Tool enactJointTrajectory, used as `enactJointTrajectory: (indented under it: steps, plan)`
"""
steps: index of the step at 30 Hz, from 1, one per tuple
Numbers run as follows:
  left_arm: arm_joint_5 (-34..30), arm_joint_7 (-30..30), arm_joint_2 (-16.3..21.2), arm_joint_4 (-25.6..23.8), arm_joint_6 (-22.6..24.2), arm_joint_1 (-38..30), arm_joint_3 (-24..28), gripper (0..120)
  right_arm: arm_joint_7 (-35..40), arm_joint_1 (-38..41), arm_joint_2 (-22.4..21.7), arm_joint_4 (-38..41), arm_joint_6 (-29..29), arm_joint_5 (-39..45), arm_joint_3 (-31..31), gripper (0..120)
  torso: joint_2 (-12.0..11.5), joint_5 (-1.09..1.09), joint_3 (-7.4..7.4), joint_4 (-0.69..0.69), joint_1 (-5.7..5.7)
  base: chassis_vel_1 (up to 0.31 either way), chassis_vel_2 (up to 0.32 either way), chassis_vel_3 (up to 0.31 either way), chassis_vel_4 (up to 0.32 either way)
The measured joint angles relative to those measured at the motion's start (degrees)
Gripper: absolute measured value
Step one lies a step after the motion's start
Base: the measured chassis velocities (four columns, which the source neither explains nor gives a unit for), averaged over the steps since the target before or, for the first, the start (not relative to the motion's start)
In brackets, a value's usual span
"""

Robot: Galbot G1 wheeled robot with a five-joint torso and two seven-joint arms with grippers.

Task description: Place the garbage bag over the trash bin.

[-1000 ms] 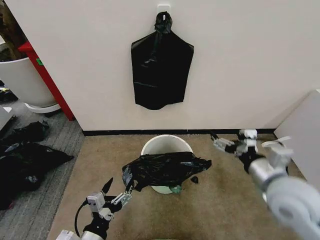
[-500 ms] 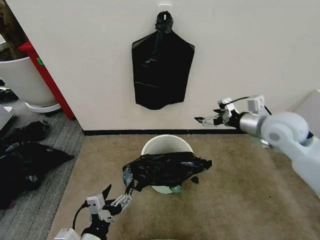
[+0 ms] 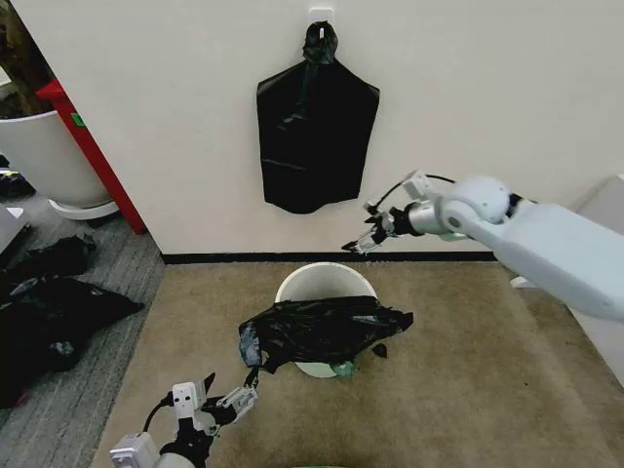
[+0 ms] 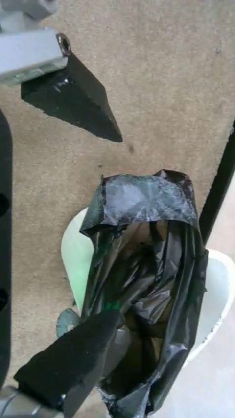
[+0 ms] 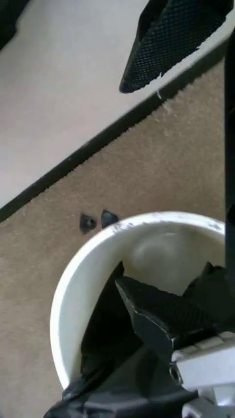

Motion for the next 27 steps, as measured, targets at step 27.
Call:
enactJointTrajectory:
  steps: [27]
  plan:
    - [-0.67, -1.65, -0.37, -1.12, 3.24, -2.55, -0.05, 100, 0.10, 2.50, 15.38, -18.17, 0.11, -2.46, -16.73, 100, 0.00, 0.04, 0.01, 0.01, 0.00, 0.000, 0.000, 0.000, 0.000]
